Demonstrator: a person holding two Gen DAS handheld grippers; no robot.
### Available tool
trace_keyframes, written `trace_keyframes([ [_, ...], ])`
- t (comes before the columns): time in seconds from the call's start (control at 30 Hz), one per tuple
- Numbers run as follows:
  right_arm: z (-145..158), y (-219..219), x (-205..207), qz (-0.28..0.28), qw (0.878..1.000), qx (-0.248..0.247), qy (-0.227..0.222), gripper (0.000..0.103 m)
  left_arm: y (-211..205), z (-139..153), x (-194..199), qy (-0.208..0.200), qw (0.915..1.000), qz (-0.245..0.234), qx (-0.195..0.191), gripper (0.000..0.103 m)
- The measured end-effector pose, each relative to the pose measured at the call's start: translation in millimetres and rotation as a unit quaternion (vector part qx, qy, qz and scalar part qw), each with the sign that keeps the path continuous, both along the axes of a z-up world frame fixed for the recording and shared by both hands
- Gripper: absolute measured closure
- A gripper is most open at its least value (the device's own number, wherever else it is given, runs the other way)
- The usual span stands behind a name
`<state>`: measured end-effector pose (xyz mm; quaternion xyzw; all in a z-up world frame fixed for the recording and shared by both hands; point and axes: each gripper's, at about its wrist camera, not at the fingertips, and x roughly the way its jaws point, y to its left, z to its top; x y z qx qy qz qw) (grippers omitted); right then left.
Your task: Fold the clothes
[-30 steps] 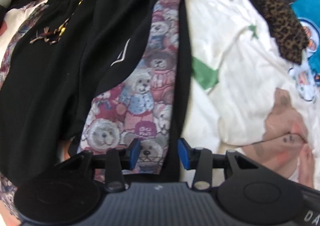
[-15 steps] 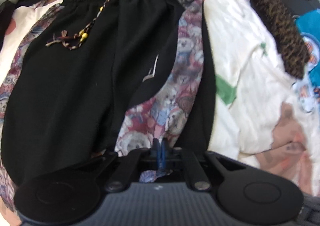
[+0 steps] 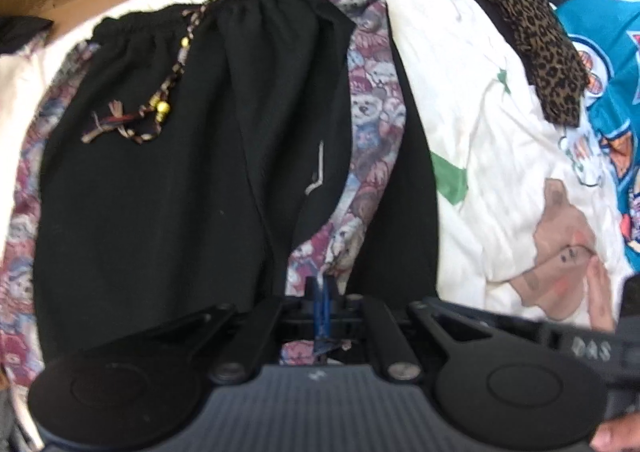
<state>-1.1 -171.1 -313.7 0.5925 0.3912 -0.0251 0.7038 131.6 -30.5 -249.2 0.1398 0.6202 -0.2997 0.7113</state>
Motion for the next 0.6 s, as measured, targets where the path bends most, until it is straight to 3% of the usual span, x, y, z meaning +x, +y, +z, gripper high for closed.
trace_keyframes([
  [0.2,-26.3,7.0,8.6,-0.023,0.998,0.055,0.028,0.053,3.4,-14.3,-0.8,0.009,1.0000,-0.001,0.000,0.098],
  [0.33,-44.9,12.0,11.7,-0.036,0.995,0.084,0.042,0.052,4.4,-25.5,-4.3,0.022,0.9997,-0.003,0.002,0.085],
  [0.6,-56.0,18.5,14.3,-0.038,0.991,0.116,0.049,0.051,3.4,-36.4,-8.4,0.042,0.9990,-0.012,0.007,0.086],
])
